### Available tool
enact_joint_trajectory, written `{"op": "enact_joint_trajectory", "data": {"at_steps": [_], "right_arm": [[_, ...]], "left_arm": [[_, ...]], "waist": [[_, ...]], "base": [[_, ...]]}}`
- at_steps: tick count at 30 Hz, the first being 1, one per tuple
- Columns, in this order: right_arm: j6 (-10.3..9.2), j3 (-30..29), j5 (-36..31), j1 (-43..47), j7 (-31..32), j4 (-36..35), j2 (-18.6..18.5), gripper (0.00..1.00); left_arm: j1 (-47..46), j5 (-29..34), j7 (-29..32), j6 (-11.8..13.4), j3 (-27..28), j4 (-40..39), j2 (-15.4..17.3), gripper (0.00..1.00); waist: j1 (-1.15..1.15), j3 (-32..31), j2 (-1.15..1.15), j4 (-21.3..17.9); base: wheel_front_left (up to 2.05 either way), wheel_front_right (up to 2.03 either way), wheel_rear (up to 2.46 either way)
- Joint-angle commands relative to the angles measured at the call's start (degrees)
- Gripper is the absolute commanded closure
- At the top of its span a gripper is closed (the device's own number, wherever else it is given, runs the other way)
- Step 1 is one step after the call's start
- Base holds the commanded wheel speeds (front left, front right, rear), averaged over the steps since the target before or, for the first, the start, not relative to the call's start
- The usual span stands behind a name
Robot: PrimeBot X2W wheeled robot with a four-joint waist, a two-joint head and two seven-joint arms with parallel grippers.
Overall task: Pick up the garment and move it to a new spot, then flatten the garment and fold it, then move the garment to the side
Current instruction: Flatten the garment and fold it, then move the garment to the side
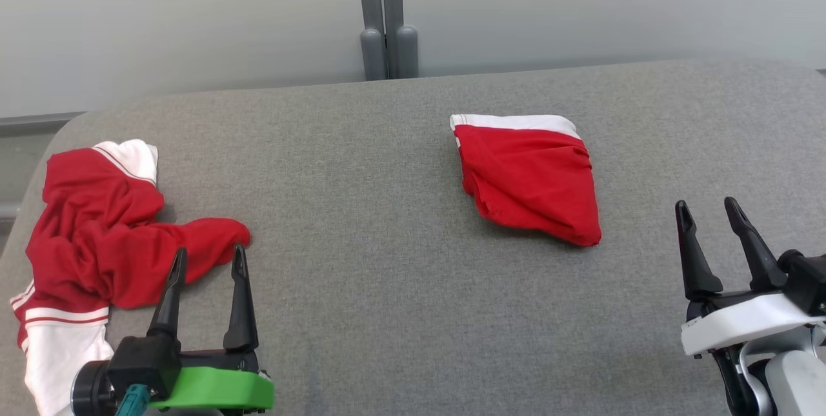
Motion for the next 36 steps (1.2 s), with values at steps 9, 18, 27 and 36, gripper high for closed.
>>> {"op": "enact_joint_trajectory", "data": {"at_steps": [9, 18, 27, 36], "right_arm": [[0.03, -1.31, -2.30, 2.14, -0.16, -1.49, 1.82, 0.00], [0.03, -0.45, -1.48, 0.41, -0.16, -0.45, 1.16, 0.00], [0.01, 4.00, 4.83, -12.32, 6.15, 12.94, -1.54, 0.00], [0.03, 7.35, 16.57, -26.48, 20.75, 23.06, -4.06, 0.00]], "left_arm": [[1.35, 1.51, -0.02, -0.70, -0.20, 0.86, 0.12, 0.00], [-0.36, 1.31, -0.01, -0.72, -0.92, 0.44, 0.12, 0.00], [-3.21, 1.24, -0.01, -0.84, -2.86, 0.14, 0.13, 0.00], [-6.29, -0.72, -0.01, 0.17, -5.46, 0.25, 0.14, 0.00]], "waist": [[0.00, -0.86, 0.00, -0.69], [0.00, 0.96, 0.00, 0.45], [0.00, 5.55, 0.00, 2.19], [0.00, 11.01, 0.00, 6.99]], "base": [[0.00, 0.00, 0.00], [0.00, 0.00, 0.00], [0.00, 0.00, 0.00], [0.00, 0.00, 0.00]]}}
